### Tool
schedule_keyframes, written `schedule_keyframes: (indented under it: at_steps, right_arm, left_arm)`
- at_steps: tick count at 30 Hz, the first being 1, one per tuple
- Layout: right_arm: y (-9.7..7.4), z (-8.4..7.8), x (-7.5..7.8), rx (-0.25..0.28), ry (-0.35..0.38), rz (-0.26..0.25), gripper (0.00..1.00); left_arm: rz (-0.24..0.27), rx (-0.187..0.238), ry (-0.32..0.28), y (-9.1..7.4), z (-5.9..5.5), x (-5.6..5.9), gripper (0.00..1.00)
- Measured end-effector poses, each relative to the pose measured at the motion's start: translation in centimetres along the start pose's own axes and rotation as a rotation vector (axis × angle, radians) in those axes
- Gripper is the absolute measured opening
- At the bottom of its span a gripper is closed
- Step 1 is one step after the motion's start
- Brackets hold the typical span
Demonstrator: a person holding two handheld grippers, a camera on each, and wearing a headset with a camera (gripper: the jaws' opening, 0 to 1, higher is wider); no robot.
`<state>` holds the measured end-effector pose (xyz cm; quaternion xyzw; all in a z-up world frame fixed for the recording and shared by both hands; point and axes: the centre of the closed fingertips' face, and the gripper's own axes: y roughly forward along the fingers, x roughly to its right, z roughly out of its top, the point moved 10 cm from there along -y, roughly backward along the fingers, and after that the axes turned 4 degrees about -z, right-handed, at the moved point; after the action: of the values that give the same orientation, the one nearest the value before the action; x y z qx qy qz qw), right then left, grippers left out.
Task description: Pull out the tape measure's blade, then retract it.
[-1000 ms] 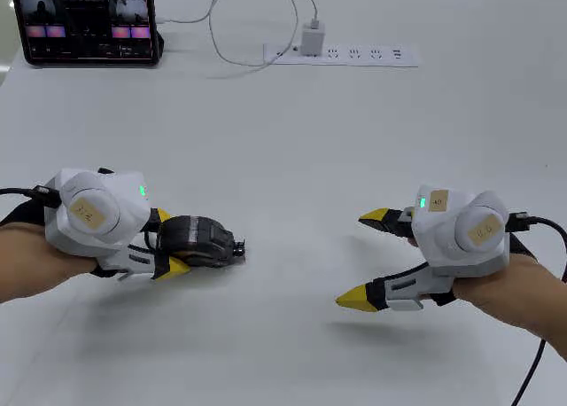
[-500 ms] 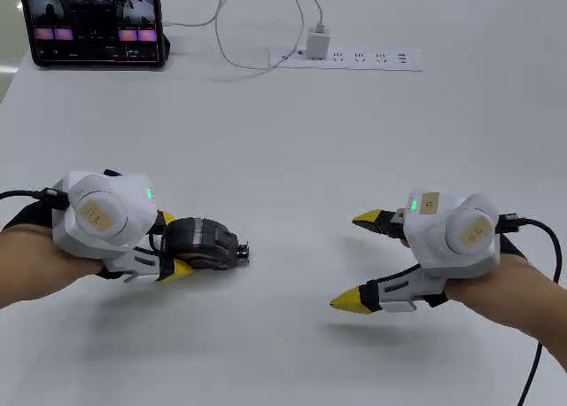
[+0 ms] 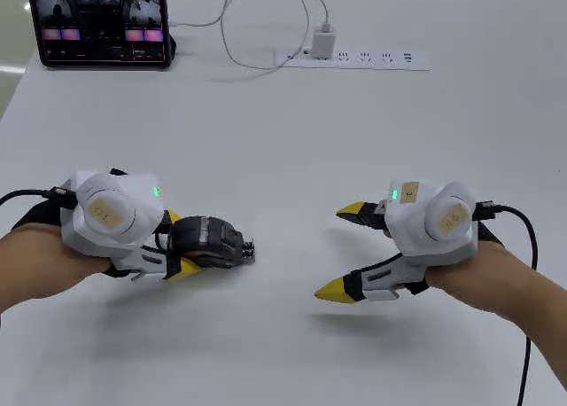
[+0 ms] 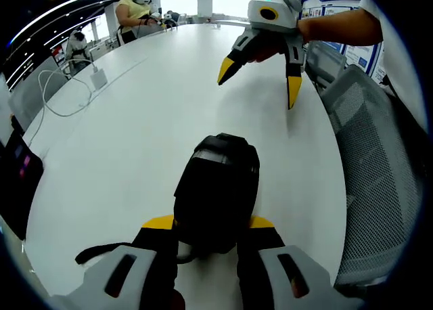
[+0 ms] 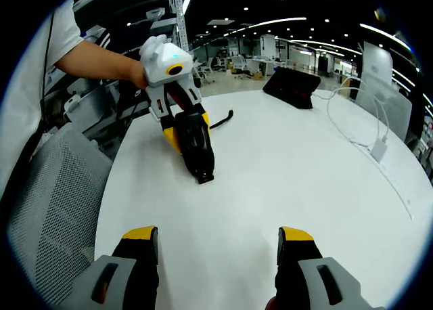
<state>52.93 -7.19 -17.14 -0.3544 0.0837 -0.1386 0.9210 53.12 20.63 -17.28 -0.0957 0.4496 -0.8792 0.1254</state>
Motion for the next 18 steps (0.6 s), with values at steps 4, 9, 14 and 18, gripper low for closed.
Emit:
schedule_keyframes:
  at_steps: [4, 9, 14, 18]
  right_arm:
    - [0.8, 0.4, 0.1, 0.012, -0.008, 0.007, 0.69]
    - [1.6, 0.8, 0.1, 0.018, -0.018, 0.021, 0.67]
    - [2.4, 1.1, 0.1, 0.023, -0.026, 0.038, 0.65]
    - [3.0, 1.3, 0.1, 0.026, -0.031, 0.047, 0.62]
  left_arm:
    - [-0.001, -0.002, 0.003, 0.0, 0.0, 0.0, 0.29]
    - [-0.001, -0.009, 0.011, 0.1, 0.0, 0.0, 0.28]
    - [-0.004, -0.014, 0.013, 0.1, 0.0, 0.0, 0.28]
    - [-0.007, -0.015, 0.014, 0.1, 0.0, 0.0, 0.28]
